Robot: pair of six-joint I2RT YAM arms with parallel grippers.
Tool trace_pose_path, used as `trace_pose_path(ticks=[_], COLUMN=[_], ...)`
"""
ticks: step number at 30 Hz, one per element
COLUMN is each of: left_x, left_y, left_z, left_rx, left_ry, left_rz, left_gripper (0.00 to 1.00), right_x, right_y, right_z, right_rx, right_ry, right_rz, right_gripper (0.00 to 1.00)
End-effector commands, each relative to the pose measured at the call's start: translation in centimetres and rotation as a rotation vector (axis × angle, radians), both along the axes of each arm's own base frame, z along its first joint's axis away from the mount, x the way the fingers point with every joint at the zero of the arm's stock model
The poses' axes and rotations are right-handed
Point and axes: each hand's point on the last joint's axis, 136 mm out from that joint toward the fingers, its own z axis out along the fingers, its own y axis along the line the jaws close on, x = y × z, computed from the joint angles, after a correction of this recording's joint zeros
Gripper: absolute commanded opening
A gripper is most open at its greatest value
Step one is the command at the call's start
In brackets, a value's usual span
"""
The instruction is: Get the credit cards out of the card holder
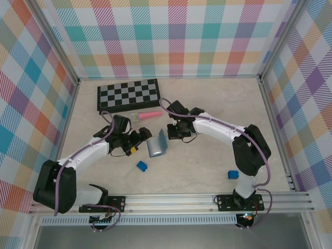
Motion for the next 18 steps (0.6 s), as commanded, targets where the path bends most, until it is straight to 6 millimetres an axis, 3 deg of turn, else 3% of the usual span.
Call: trace_pose_path(ticks=[1, 9, 18], left_x=[0.6, 1.1, 1.3], left_y=[-1.5, -3.1, -4.3], left_z=[0.8, 0.7, 0.5], left_rx=[-0.101, -0.151, -0.142], left_ry=[-0.027, -0.029, -0.021], left_rz=[-0.036, -0.082, -0.111], left_gripper=[0.97, 0.78, 0.61], right_x=[-0.7, -1.2, -1.1], right_y=[-2.9, -3.7, -2.8], right_z=[-3.0, -6.1, -6.2], right_rx=[-0.112, -0.143, -0.105], right_ry=[0.066, 0.134, 0.143], right_rz=[-0.060, -0.075, -0.051], right_gripper=[0.05, 0.05, 0.05])
